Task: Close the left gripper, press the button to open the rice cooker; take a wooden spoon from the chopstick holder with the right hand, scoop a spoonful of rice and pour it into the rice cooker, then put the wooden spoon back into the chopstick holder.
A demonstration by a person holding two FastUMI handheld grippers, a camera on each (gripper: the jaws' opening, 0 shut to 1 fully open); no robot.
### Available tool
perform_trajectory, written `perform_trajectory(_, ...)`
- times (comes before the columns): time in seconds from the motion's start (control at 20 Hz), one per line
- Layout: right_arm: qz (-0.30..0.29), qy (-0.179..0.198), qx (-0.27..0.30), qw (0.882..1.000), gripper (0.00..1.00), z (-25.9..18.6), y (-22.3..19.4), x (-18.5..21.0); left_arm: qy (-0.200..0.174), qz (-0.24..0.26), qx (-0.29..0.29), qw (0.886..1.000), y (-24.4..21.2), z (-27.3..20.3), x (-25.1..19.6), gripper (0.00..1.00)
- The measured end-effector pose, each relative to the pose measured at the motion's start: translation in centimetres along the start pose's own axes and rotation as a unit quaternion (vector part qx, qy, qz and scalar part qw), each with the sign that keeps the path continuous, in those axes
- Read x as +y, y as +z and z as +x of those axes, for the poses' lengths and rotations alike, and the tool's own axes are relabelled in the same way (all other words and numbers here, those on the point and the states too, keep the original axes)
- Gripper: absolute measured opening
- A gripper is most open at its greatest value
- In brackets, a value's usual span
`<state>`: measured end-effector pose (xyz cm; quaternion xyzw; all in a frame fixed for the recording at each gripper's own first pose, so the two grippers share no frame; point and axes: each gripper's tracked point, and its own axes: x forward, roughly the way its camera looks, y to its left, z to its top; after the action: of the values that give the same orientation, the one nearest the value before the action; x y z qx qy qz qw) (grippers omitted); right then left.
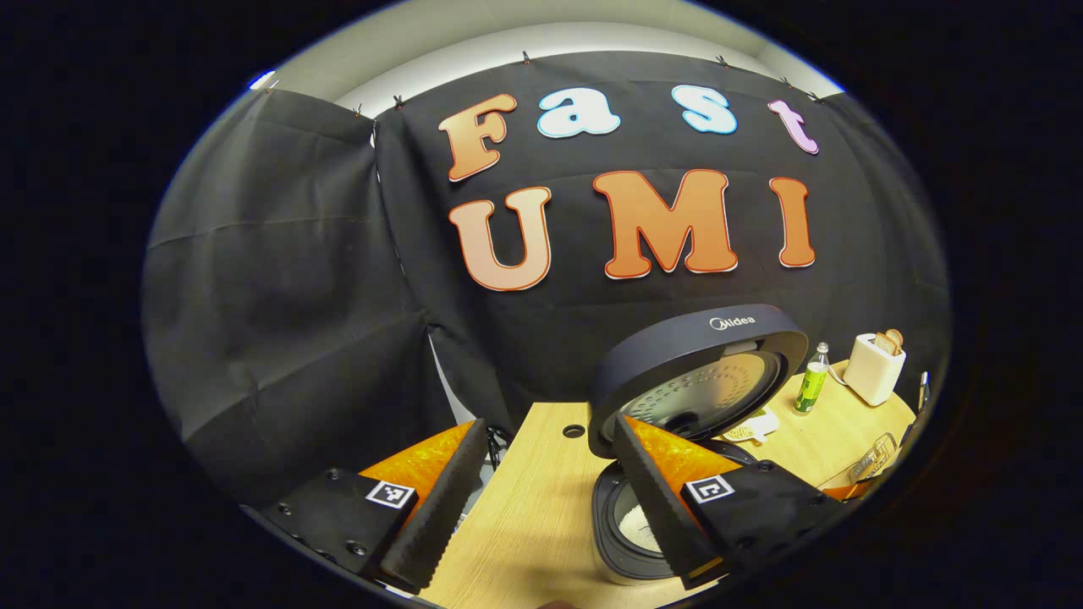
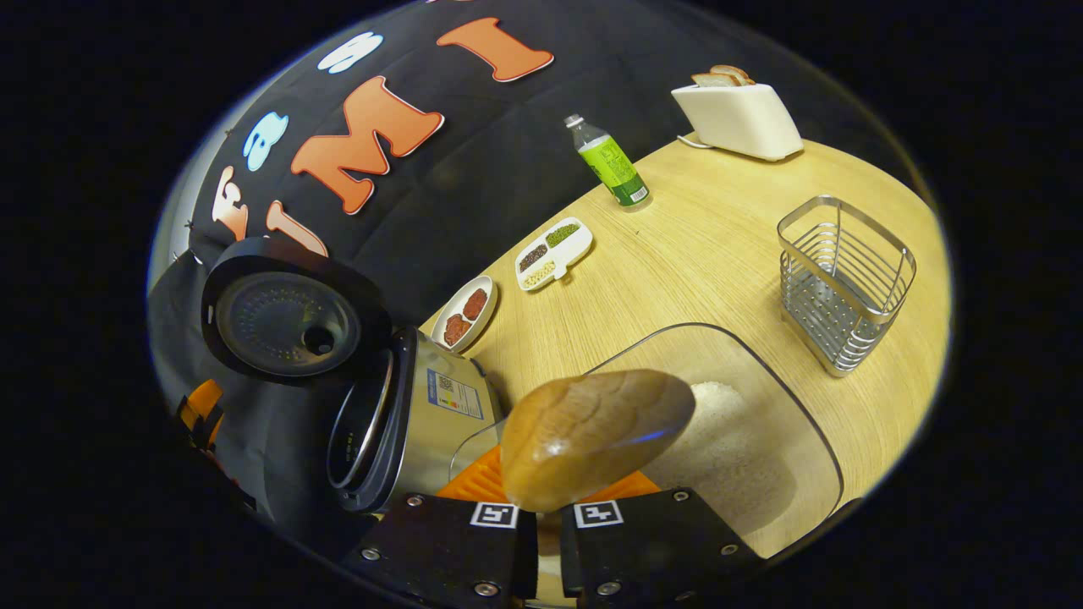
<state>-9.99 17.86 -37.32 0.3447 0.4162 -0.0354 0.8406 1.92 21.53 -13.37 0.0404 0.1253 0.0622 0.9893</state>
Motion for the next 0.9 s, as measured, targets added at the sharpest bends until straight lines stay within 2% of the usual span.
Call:
perform_trajectory(0.25,0.026,0.032,0.019,0.999,0.1,0.0,-0.4,0.8,-0.003,0.0,-0.002,1.0,0.5,-0.1,-0.8,1.0)
perform_trajectory(0.3,0.032,0.036,0.022,0.999,0.1,-0.1,-0.4,0.8,-0.005,0.001,-0.002,1.0,0.6,-0.2,-1.0,0.93)
perform_trajectory(0.35,0.036,0.04,0.026,0.998,0.1,0.1,-0.4,0.6,-0.005,0.002,-0.003,1.0,0.7,-0.3,-1.2,1.0)
perform_trajectory(0.4,0.051,0.045,0.026,0.997,0.1,-0.1,-0.3,0.4,-0.005,0.003,-0.005,1.0,0.8,-0.3,-1.4,1.0)
perform_trajectory(0.5,0.091,0.065,0.021,0.994,0.1,-0.6,0.6,0.5,-0.005,0.003,-0.009,1.0,1.2,-0.5,-1.6,1.0)
perform_trajectory(0.7,0.134,0.089,0.014,0.987,0.1,-1.9,2.8,-0.5,0.0,-0.002,-0.01,1.0,1.4,-0.7,-2.2,1.0)
perform_trajectory(0.85,0.174,0.117,0.01,0.978,0.1,-3.1,5.0,-0.3,0.004,-0.009,-0.011,1.0,1.6,-0.8,-3.0,1.0)
perform_trajectory(0.9,0.19,0.129,0.008,0.973,0.1,-3.7,5.9,-0.3,0.006,-0.011,-0.013,1.0,1.7,-0.8,-3.3,0.93)
